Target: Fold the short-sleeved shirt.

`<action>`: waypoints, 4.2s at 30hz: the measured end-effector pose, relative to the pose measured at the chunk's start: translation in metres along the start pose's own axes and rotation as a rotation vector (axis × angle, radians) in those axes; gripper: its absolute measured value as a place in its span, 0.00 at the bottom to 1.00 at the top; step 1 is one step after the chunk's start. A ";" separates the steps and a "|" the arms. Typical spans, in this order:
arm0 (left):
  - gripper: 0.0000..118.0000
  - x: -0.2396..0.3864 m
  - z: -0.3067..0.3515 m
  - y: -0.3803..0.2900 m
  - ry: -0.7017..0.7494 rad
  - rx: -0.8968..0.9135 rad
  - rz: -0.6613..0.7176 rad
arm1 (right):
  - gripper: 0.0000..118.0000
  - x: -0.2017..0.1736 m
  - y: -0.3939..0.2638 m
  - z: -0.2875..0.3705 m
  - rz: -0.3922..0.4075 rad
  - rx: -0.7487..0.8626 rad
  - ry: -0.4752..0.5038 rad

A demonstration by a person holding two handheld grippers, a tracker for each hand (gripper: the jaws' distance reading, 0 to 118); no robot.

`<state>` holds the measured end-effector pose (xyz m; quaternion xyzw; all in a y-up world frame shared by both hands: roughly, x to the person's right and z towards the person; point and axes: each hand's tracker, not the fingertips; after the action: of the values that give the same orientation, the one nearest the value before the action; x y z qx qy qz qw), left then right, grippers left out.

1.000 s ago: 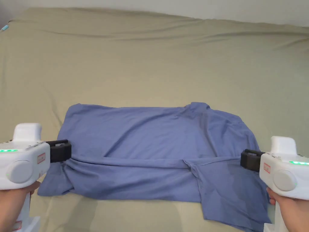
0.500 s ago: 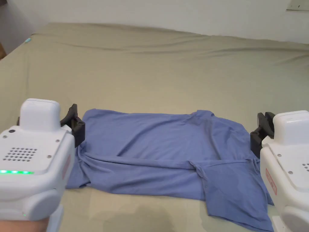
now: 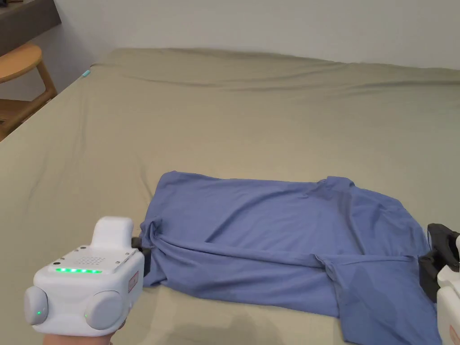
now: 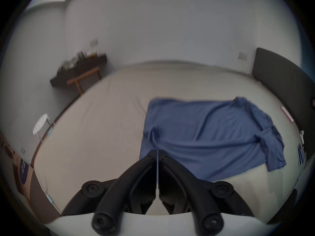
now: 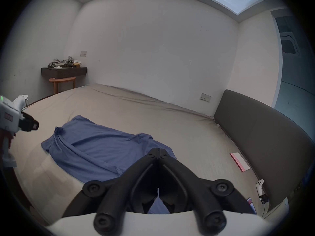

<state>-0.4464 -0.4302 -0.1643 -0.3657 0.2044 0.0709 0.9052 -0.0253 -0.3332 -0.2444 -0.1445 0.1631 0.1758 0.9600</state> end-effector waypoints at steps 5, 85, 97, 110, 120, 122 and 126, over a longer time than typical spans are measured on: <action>0.99 -0.018 -0.063 -0.017 0.034 -0.154 0.040 | 0.00 0.015 -0.014 -0.005 0.017 -0.053 -0.034; 0.90 -0.052 0.046 -0.036 -0.002 -0.039 -0.120 | 0.93 0.074 -0.102 -0.045 -0.085 -0.619 -0.061; 0.57 0.022 0.157 0.072 -0.045 0.606 -0.025 | 0.76 0.018 0.065 0.036 -0.086 0.074 -0.026; 0.00 0.072 0.153 0.085 -0.045 0.656 -0.164 | 0.00 -0.051 0.079 0.019 0.007 0.149 0.050; 0.22 0.024 -0.003 0.070 -0.040 0.277 -0.155 | 0.00 -0.041 0.039 -0.034 0.015 0.031 0.046; 0.82 -0.004 -0.051 0.070 -0.044 0.122 -0.097 | 0.00 -0.034 0.028 -0.044 0.000 -0.011 0.040; 0.99 -0.043 -0.122 0.068 0.029 0.002 -0.021 | 0.00 -0.019 0.014 -0.056 -0.007 -0.057 0.008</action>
<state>-0.5437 -0.4646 -0.2686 -0.3680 0.2139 0.0559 0.9032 -0.0619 -0.3449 -0.2914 -0.1730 0.1613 0.1764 0.9555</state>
